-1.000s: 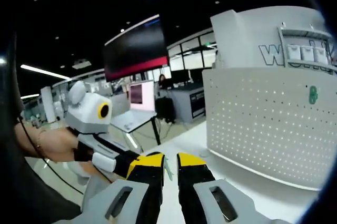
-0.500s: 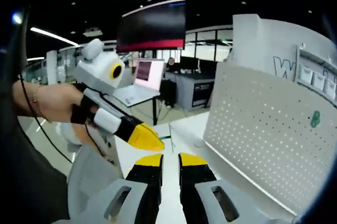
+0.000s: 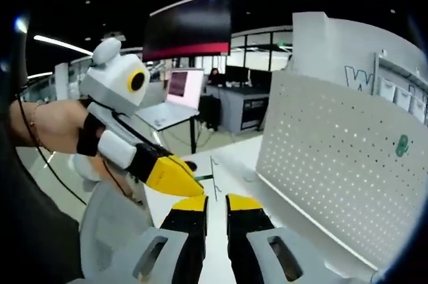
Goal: Insert the hook assembly into the mounting plate slot until the hook locks in place.
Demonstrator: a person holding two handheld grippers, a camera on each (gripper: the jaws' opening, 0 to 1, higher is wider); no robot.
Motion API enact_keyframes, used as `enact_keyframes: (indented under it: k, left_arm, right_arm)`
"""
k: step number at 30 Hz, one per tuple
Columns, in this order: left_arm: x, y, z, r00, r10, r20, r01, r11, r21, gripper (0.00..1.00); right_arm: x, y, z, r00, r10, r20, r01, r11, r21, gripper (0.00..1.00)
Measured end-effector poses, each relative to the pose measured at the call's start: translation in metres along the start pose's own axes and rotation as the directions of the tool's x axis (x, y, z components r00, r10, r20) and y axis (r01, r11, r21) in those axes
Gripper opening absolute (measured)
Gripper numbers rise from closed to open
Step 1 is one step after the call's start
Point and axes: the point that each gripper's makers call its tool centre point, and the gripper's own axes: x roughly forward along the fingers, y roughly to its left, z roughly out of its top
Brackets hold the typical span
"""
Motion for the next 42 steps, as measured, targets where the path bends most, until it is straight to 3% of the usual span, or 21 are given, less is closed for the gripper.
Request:
enact_keyframes:
  k: [6, 16, 25, 34, 38, 42]
  left_arm:
    - [0.001, 0.0, -0.001, 1.0, -0.002, -0.001, 0.002, 1.0, -0.011, 0.02]
    - [0.001, -0.001, -0.004, 1.0, -0.011, -0.007, 0.011, 1.0, -0.02, 0.02]
    - [0.002, -0.001, -0.007, 0.999, -0.027, -0.021, 0.028, 0.999, 0.034, 0.04]
    - [0.003, -0.001, -0.008, 0.999, -0.032, -0.021, 0.033, 0.999, 0.039, 0.27]
    - [0.005, -0.002, -0.007, 1.0, -0.026, -0.017, 0.027, 0.998, 0.058, 0.48]
    - [0.005, -0.004, -0.007, 0.999, -0.041, -0.018, 0.042, 0.997, 0.06, 0.51]
  right_arm:
    - [0.0, 0.001, -0.001, 1.0, 0.0, -0.005, 0.0, 1.0, 0.012, 0.0]
    - [-0.001, 0.003, -0.005, 1.0, 0.02, -0.012, -0.02, 1.0, -0.001, 0.0]
    - [-0.002, 0.005, -0.008, 0.999, 0.031, -0.018, -0.03, 0.999, 0.026, 0.0]
    - [-0.003, -0.003, -0.012, 0.999, 0.014, -0.029, -0.013, 0.999, 0.035, 0.0]
    - [-0.005, -0.01, -0.016, 0.999, 0.003, -0.035, -0.001, 0.999, 0.05, 0.0]
    - [-0.007, -0.016, -0.019, 0.999, -0.008, -0.044, 0.01, 0.998, 0.058, 0.0]
